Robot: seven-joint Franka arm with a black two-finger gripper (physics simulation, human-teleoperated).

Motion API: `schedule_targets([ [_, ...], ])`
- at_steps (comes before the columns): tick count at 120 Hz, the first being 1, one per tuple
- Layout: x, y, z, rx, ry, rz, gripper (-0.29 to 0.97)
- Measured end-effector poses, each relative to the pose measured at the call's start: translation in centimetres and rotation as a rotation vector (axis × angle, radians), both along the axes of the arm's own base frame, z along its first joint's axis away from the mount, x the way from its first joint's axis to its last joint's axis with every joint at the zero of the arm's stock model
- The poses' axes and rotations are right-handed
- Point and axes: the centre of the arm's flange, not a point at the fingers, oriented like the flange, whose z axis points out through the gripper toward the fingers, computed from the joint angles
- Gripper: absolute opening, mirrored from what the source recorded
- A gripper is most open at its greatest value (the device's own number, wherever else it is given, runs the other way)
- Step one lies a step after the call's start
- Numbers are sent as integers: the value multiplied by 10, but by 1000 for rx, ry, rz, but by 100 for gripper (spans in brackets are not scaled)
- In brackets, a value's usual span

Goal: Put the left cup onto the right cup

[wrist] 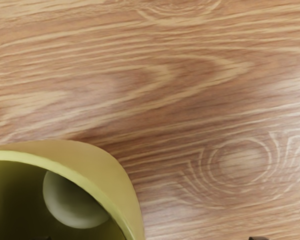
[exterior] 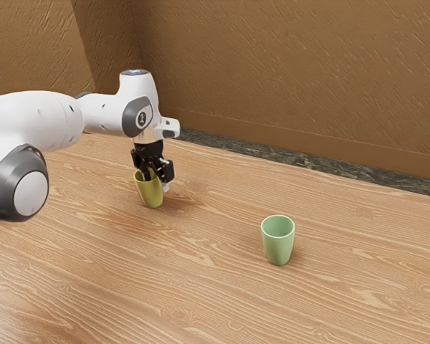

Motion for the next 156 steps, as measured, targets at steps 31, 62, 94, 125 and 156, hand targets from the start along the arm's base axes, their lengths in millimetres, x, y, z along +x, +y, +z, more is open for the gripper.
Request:
schedule_targets([
  [31, 0, 2, 0, 0, -2, -18, 8],
  [62, 1, -1, 5, -2, -9, -33, -6],
  [94, -3, -25, 46, 6, -41, -72, -9],
  [125, -16, -112, 100, 17, -60, -193, -10],
  [156, -45, -232, 132, 38, -54, -362, -11],
])
